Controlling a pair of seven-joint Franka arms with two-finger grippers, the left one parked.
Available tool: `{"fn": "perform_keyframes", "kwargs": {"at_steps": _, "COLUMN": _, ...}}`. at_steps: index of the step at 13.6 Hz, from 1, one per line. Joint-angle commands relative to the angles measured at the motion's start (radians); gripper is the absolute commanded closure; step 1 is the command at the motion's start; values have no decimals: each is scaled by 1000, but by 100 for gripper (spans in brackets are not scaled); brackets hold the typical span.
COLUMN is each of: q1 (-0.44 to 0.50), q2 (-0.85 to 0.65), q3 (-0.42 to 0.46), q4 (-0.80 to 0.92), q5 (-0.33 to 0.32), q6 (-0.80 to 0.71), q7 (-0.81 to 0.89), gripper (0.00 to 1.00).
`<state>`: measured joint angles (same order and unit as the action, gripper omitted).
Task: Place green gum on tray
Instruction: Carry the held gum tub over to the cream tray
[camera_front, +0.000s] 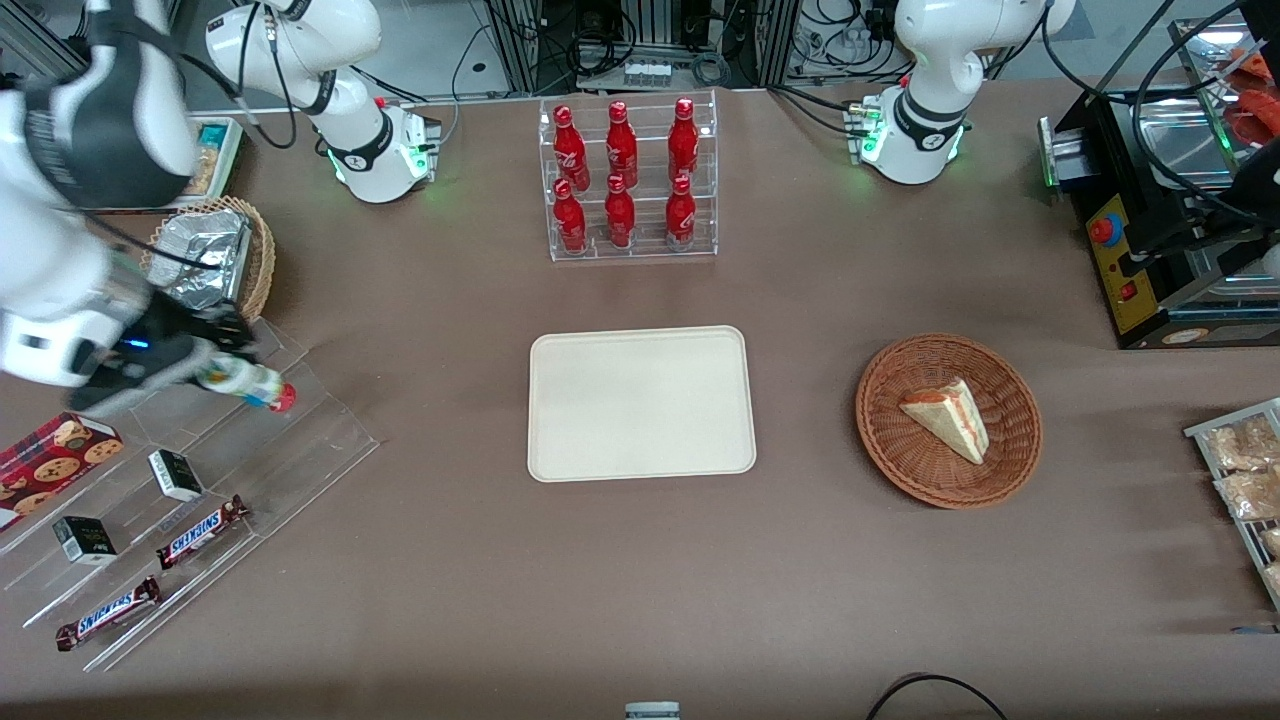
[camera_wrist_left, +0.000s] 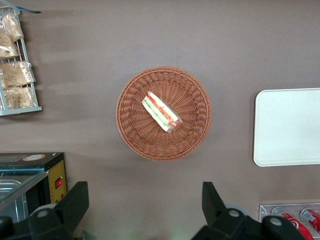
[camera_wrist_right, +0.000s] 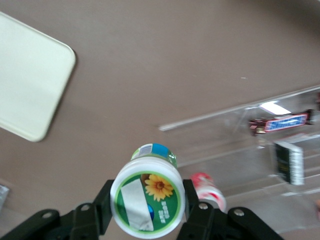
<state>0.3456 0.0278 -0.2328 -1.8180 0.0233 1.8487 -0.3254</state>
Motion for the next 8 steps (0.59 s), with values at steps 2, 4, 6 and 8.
{"fn": "perform_keyframes", "kwargs": {"at_steps": 2, "q1": 62, "q2": 85, "q3": 117, "q4": 57, "q5": 24, "q6": -8, "q7": 337, "gripper": 100}}
{"fn": "perform_keyframes", "kwargs": {"at_steps": 4, "q1": 67, "q2": 134, "q3": 220, "q4": 57, "q5": 36, "q6": 59, "q7": 539, "gripper": 100}}
{"fn": "perform_keyframes", "kwargs": {"at_steps": 6, "q1": 67, "q2": 203, "q3": 321, "q4": 75, "q5": 33, "q6": 130, "q7": 710, "gripper": 100}}
{"fn": "perform_keyframes", "kwargs": {"at_steps": 8, "q1": 76, "q2": 279, "q3": 393, "q4": 106, "q5": 18, "q6": 197, "q7": 840, "gripper": 100}}
